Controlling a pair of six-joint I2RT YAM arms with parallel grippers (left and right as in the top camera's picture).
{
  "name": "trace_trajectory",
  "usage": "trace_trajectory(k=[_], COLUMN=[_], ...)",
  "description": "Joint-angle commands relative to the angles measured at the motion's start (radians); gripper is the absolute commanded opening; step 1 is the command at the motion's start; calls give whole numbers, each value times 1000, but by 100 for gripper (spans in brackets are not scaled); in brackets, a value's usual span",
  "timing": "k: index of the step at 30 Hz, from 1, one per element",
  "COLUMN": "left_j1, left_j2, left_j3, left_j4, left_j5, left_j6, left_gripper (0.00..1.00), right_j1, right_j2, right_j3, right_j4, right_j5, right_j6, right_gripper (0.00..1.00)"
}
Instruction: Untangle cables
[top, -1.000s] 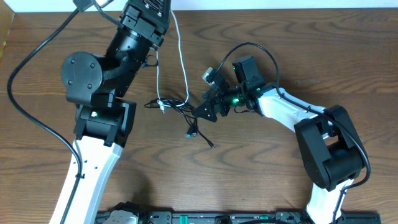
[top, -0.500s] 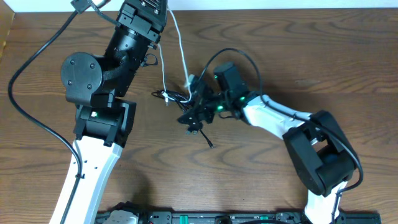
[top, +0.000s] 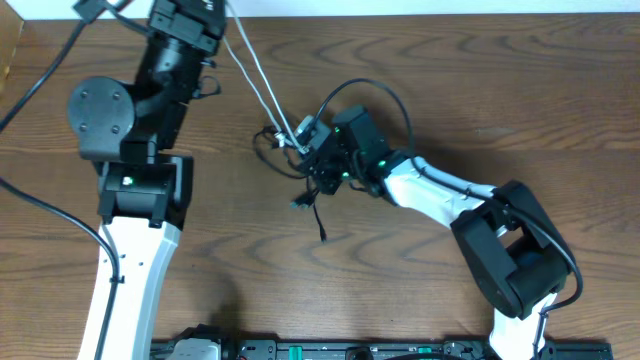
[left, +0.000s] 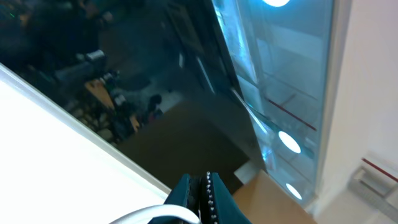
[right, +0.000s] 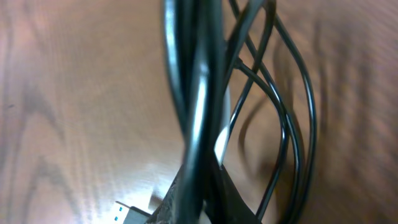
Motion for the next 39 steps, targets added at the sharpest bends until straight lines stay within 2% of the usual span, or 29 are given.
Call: trace_trajectory(k=[1,8,19,20,21,22,26,32,36,39], left_j1=[43,109,115,115,115,115,115,113,113,112], left_j2=[-31,-35,-35,-34,-34,-34,-31,-9,3,11], left_j3=[15,15,15,15,15,15,15,15,15,15], left_j4=[32,19,-50,-52,-63,-76,-132,-181,-181,-182], left_j5=[-8,19,23,24,24,24,24,59,73,96], left_j6=[1,-11,-13,-13,-13,-13,-11,-10,-10,-10], left_gripper=[8,7,7,8,7,8,7,7,8,7], right_j1=[-53,-153,-269,-275,-281,-285,-302,-364,-397,-403], right_j2=[-2,-2,-2,-2,-2,-2,-13,-72,-85,-85], right_j3=[0,0,0,0,0,0,0,1,1,0], right_j4=[-35,-63,-90,-98,-104,-111,-112,-71,-57,-74], right_j5=[68,68,89,94,94,90,2,-286,-430,-462], right_j6=[35,35,42,43,42,42,42,86,196,270], right_gripper=[1,1,2,14,40,58,79,94,93,89])
